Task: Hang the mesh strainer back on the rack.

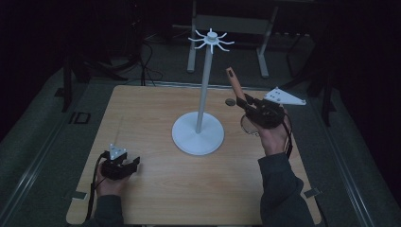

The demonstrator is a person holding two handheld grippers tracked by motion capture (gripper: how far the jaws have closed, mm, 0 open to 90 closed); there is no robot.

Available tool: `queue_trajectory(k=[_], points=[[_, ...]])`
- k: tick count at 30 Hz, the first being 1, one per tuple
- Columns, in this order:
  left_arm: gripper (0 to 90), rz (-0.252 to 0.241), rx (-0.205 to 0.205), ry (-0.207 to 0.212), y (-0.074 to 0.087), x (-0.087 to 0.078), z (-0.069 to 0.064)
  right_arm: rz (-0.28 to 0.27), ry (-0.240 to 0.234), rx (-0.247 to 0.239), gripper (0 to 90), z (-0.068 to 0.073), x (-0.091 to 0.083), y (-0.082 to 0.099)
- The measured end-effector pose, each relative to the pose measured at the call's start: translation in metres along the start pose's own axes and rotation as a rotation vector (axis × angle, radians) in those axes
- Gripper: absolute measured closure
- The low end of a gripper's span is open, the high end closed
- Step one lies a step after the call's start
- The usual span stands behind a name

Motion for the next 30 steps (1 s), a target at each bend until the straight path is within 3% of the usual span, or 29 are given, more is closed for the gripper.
queue_trajectory(k=[30], points=[[42.6,0.002,0.004,0.0,0.0,0.0,0.0,-0.079,-0.013,-0.003,70.9,0.0,-0.003,-0.02]])
Point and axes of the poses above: each handheld gripper's, and its own axes: x roughly forward along the jaws, y roughly out of its underside, z roughly to its left, the point moved 6 cm from there along x, roughly forward along the jaws, and after that the axes turned 13 degrees about -y, right-handed, at the moved point
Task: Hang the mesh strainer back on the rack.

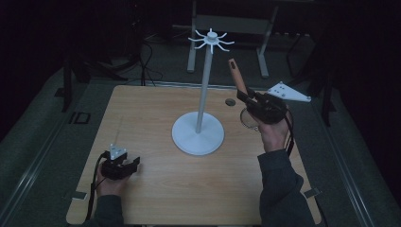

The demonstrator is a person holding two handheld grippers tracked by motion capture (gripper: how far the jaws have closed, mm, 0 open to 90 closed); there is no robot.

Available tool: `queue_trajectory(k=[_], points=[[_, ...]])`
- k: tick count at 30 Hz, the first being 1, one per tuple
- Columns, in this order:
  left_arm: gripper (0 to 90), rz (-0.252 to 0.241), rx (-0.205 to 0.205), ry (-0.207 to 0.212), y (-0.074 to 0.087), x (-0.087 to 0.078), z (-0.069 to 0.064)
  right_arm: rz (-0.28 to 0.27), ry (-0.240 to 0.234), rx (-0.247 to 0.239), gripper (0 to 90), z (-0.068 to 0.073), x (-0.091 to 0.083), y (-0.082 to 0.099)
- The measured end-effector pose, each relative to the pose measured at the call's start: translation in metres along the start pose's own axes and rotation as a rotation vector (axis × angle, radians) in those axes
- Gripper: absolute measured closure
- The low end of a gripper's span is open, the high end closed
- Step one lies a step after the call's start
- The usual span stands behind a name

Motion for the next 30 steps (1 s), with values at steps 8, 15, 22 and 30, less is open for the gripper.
queue_trajectory(k=[8,15,22,30], points=[[42.6,-0.002,-0.001,-0.003,0.0,0.0,0.0,-0.015,-0.007,0.006,70.9,0.001,0.0,-0.004],[42.6,-0.002,-0.001,-0.002,0.0,0.0,0.001,-0.047,-0.017,0.0,70.9,0.003,-0.001,-0.01],[42.6,-0.002,0.0,-0.001,0.0,-0.001,0.0,-0.065,-0.026,-0.004,70.9,0.005,-0.002,-0.014],[42.6,-0.001,-0.001,0.0,0.0,-0.001,0.0,-0.08,-0.036,-0.008,70.9,0.007,-0.003,-0.016]])
Point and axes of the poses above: each handheld gripper's, and its own axes: x roughly forward along the jaws, y roughly out of its underside, z roughly to its left, the point moved 6 cm from there along x, roughly forward along the jaws, and after that the axes turned 13 degrees about -y, right-handed, at the moved point
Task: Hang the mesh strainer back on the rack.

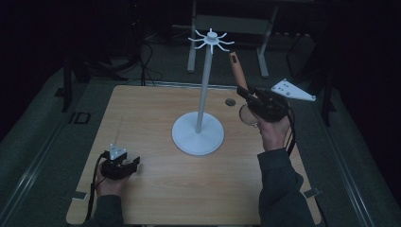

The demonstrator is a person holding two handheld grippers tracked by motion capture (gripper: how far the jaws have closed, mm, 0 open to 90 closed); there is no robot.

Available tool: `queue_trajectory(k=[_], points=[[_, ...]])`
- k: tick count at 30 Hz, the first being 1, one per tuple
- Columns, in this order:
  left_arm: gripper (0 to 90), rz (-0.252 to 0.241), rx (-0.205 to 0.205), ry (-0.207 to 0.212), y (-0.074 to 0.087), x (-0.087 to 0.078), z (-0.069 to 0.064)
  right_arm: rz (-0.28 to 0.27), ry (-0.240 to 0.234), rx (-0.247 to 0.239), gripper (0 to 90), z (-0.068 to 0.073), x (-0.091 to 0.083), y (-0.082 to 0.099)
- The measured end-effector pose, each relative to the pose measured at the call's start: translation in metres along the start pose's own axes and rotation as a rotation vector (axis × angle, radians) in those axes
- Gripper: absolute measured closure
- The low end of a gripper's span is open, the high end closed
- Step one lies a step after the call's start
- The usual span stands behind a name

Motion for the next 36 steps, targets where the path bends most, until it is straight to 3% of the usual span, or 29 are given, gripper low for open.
queue_trajectory(k=[16,24,36], points=[[42.5,0.001,0.0,0.001,0.0,0.0,0.0,-0.052,-0.02,-0.018,70.9,0.009,-0.004,-0.01],[42.5,0.004,0.001,0.003,0.0,0.0,0.0,-0.095,-0.057,-0.003,70.9,0.011,-0.006,-0.016],[42.5,0.005,0.003,0.003,0.0,0.0,0.0,-0.103,-0.097,-0.011,70.9,0.019,-0.002,-0.018]])
Point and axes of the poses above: each handheld gripper's, and its own axes: x roughly forward along the jaws, y roughly out of its underside, z roughly to its left, the point moved 6 cm from there along x, roughly forward along the jaws, and after that the axes turned 13 degrees about -y, right-handed, at the moved point
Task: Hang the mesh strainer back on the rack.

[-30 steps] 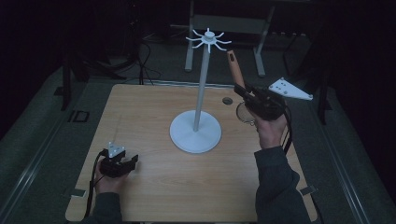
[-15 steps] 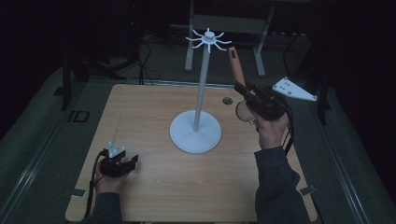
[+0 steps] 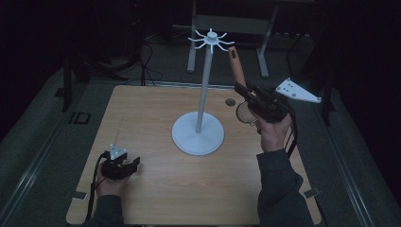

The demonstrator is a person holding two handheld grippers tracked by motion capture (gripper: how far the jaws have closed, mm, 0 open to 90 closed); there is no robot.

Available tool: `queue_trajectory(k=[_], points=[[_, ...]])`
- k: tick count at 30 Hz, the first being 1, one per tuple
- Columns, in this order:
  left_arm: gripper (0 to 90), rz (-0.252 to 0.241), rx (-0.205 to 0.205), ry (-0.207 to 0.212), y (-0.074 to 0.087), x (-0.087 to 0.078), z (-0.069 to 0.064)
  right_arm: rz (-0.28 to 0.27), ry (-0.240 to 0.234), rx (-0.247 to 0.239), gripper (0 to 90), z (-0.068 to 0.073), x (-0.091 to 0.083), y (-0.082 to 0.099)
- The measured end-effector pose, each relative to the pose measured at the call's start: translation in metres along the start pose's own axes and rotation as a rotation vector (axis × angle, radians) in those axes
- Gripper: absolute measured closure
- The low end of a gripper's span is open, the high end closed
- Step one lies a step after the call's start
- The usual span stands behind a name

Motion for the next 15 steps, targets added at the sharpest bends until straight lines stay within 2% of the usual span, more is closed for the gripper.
queue_trajectory(k=[7,15], points=[[42.5,-0.002,-0.003,-0.001,0.0,0.0,0.0,0.002,-0.021,0.014,70.8,0.0,0.007,0.0],[42.5,-0.003,-0.002,-0.001,0.0,0.0,0.0,0.002,-0.077,0.084,70.8,-0.006,0.015,0.003]])
Point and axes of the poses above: each handheld gripper's, and its own axes: x roughly forward along the jaws, y roughly out of its underside, z roughly to its left, the point moved 6 cm from there along x, roughly forward along the jaws, and after that the axes turned 13 degrees about -y, right-handed, at the moved point
